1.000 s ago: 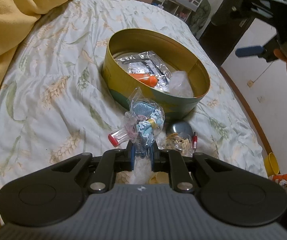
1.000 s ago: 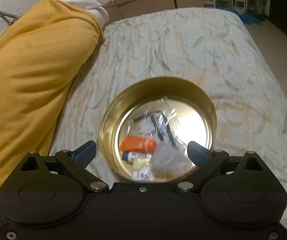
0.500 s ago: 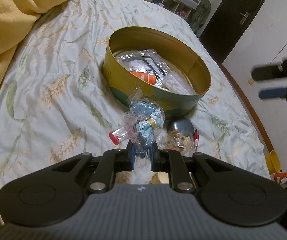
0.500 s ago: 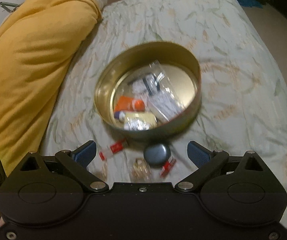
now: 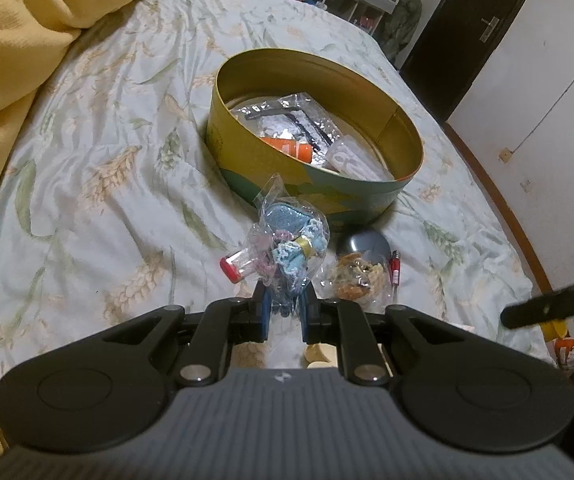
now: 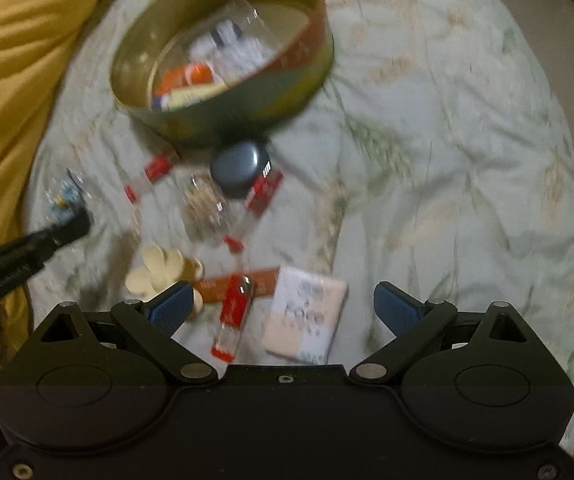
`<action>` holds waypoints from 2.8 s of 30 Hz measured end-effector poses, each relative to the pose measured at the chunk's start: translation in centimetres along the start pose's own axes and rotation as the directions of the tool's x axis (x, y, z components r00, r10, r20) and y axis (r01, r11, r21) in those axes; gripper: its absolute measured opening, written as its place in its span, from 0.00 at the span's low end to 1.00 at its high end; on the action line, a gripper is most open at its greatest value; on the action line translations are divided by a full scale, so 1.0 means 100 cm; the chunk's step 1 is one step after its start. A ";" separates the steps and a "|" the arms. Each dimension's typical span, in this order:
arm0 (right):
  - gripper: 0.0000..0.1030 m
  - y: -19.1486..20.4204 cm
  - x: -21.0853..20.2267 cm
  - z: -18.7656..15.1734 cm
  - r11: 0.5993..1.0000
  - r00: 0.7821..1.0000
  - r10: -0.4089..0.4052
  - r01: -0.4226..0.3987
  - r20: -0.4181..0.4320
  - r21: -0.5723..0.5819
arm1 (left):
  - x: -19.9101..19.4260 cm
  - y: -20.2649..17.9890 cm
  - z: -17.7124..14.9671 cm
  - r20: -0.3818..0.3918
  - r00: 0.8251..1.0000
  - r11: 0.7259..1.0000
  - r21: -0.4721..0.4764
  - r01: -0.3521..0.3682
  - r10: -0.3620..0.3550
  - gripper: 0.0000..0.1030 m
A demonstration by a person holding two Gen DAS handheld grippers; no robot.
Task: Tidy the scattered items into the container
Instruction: 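Grasp the white Face tissue pack with the right gripper, then carry the candy bag over the tin and open the left gripper while the right gripper holds the tissue pack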
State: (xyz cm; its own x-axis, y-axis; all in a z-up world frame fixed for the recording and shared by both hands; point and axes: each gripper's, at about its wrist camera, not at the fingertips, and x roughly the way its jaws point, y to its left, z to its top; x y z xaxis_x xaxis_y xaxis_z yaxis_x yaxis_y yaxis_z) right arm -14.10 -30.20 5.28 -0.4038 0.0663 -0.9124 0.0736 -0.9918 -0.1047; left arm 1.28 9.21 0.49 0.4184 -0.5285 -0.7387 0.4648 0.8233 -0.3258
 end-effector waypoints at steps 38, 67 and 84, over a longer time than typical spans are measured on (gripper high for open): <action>0.48 -0.007 0.006 -0.007 0.999 0.995 -0.032 0.031 0.094 0.017 | -0.002 -0.004 -0.004 -0.001 1.000 1.000 0.019 -0.001 0.001 0.16; 0.48 -0.035 0.010 0.003 0.991 0.978 0.129 -0.133 0.165 0.012 | -0.017 -0.056 0.039 0.057 0.998 0.991 0.137 -0.008 0.001 0.16; 0.48 -0.036 0.011 0.004 0.986 0.974 0.161 -0.166 0.162 0.018 | 0.003 -0.095 0.113 0.115 0.993 0.973 0.228 -0.037 0.010 0.16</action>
State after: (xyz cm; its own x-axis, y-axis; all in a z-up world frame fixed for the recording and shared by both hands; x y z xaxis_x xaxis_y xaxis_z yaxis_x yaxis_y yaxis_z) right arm -15.20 -26.63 4.86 -0.5291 -0.1124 -0.8411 0.1234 -0.9908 0.0548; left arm 5.87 -1.12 10.02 0.5105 -0.5404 -0.6689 0.6146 0.7733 -0.1558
